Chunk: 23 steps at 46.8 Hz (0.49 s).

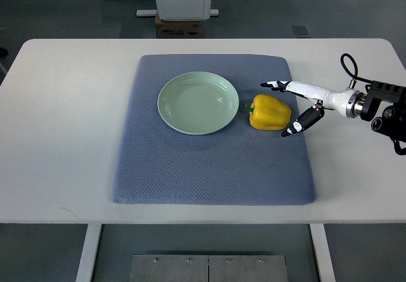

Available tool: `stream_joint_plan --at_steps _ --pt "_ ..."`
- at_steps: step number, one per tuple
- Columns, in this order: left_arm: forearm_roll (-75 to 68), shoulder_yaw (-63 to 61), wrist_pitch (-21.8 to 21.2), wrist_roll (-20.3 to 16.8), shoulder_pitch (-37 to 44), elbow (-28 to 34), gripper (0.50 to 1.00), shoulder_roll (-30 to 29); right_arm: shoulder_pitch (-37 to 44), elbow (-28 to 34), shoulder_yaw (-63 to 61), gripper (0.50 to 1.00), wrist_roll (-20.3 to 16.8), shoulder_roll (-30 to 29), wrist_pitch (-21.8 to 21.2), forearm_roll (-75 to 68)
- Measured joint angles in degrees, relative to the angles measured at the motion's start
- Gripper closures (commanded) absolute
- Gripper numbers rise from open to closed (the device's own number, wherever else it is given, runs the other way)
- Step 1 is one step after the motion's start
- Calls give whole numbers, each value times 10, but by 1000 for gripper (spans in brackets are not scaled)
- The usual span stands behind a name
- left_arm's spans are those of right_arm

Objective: Place yellow pepper on plate with right hand
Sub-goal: 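Lower the right hand around the yellow pepper from the side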

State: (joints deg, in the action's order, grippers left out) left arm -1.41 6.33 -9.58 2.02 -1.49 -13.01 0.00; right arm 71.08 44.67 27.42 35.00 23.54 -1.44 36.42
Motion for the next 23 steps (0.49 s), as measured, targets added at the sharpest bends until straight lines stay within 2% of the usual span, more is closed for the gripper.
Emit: stream_joint_plan --at_steps 9,15,23 --pt "0 0 0 0 0 0 500 0 -3 -4 0 519 0 -6 0 -3" --pt "0 0 0 0 0 0 500 0 -5 -4 -1 619 0 -9 0 -4" --pt "0 0 0 0 0 0 500 0 -9 -6 -1 626 0 -17 10 -5"
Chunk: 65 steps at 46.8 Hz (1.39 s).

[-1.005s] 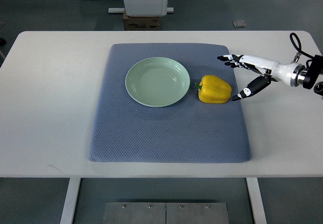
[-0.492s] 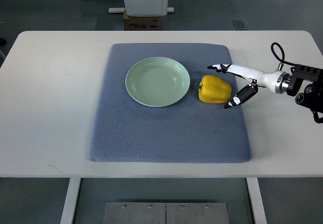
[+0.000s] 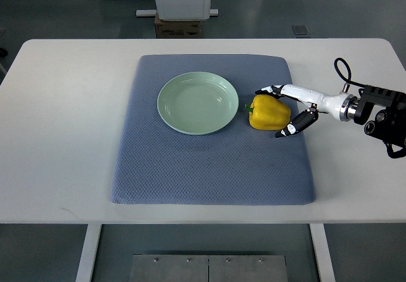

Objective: Place yellow pepper on plate with right hand
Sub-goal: 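Lower the right hand around the yellow pepper from the side, then close the right hand's fingers to grasp the yellow pepper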

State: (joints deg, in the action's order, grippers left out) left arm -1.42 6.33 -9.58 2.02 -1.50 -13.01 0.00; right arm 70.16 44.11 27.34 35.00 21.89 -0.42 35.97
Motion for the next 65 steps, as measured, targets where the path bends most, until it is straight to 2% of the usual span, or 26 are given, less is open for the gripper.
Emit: stream_joint_plan --at_steps 8,11,13,16,20,21,32,45,65 --pt "0 0 0 0 0 0 500 0 0 -8 1 632 0 -11 3 0" --pt "0 0 0 0 0 0 500 0 -2 -15 1 668 0 -18 3 -1" --pt "0 0 0 0 0 0 500 0 -5 -20 1 718 0 -22 3 -1" --pt "0 0 0 0 0 0 500 0 -8 -27 1 849 0 -29 3 -1" --pt "0 0 0 0 0 0 500 0 -10 -31 -1 985 0 -36 3 -5" --pt "0 0 0 0 0 0 500 0 -10 -32 -2 1000 0 -38 3 -7" --pt "0 0 0 0 0 0 500 0 -12 -50 -4 1000 0 -56 4 -9" --pt "0 0 0 0 0 0 500 0 -20 -53 -9 1000 0 -56 31 -25" --pt "0 0 0 0 0 0 500 0 -15 -50 -10 1000 0 -50 38 -31"
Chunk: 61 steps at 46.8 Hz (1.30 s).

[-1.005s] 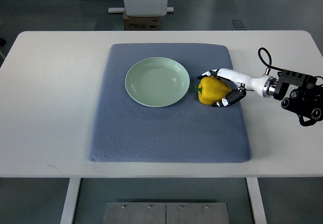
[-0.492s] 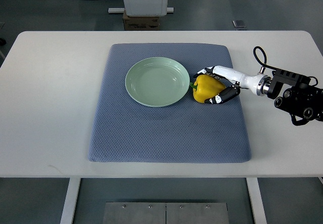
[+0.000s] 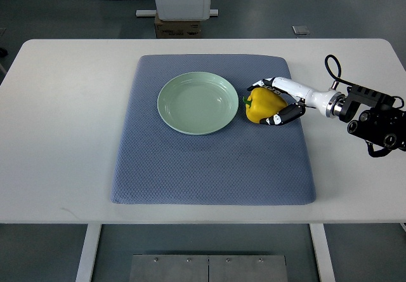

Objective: Place yellow pepper on plate with right hand
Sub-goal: 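Close the right hand's fingers to grasp the yellow pepper, then carry the pepper with the right hand onto the green plate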

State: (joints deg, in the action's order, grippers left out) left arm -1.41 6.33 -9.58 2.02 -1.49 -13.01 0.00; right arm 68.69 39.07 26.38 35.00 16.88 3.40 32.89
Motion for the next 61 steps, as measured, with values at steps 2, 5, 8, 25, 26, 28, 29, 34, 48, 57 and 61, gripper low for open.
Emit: stream_joint_plan --at_steps 2,5,8,25,26,28,29,34,48,57,61 --pt "0 0 0 0 0 0 500 0 2 0 0 1000 0 -1 2 0" --pt "0 0 0 0 0 0 500 0 4 0 0 1000 0 -3 6 0" --pt "0 0 0 0 0 0 500 0 9 1 0 1000 0 -5 6 0" --pt "0 0 0 0 0 0 500 0 39 2 3 1000 0 -25 7 -26" --pt "0 0 0 0 0 0 500 0 40 2 3 1000 0 -29 7 -28" --pt "0 0 0 0 0 0 500 0 41 2 3 1000 0 -35 6 -29" --pt "0 0 0 0 0 0 500 0 41 2 4 1000 0 -39 6 -31" --pt "0 0 0 0 0 0 500 0 41 -2 6 1000 0 -66 6 -40" --pt "0 0 0 0 0 0 500 0 56 -35 10 1000 0 -133 6 -72" --pt "0 0 0 0 0 0 500 0 56 -66 11 1000 0 -168 6 -83" --pt "0 0 0 0 0 0 500 0 56 -80 18 1000 0 -169 6 -88"
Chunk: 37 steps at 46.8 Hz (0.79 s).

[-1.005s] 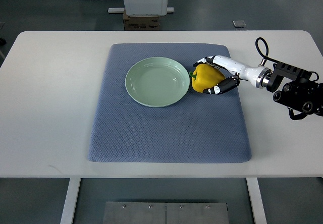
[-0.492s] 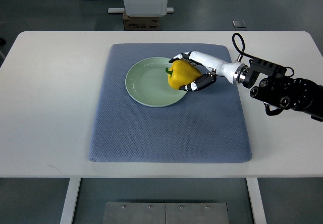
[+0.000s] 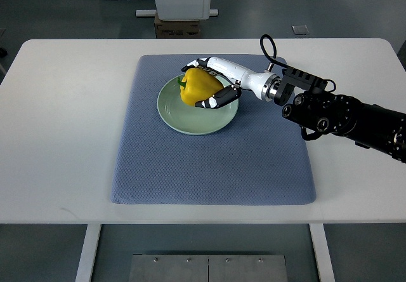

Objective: Place yellow pepper on plate with right hand
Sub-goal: 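Carry the pepper with the right hand onto the green plate, then open the right hand's fingers to release the pepper on the plate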

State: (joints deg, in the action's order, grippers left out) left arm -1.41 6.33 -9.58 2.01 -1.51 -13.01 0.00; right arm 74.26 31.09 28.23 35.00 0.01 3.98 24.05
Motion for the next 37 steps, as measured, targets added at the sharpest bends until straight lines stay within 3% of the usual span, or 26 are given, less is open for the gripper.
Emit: stream_joint_plan --at_steps 17,35,37 --pt "0 0 0 0 0 0 500 0 -25 -47 22 1000 0 0 0 -11" --pt "0 0 0 0 0 0 500 0 -37 -51 21 1000 0 0 0 -11" --pt "0 0 0 0 0 0 500 0 -37 -51 21 967 0 0 -1 -11"
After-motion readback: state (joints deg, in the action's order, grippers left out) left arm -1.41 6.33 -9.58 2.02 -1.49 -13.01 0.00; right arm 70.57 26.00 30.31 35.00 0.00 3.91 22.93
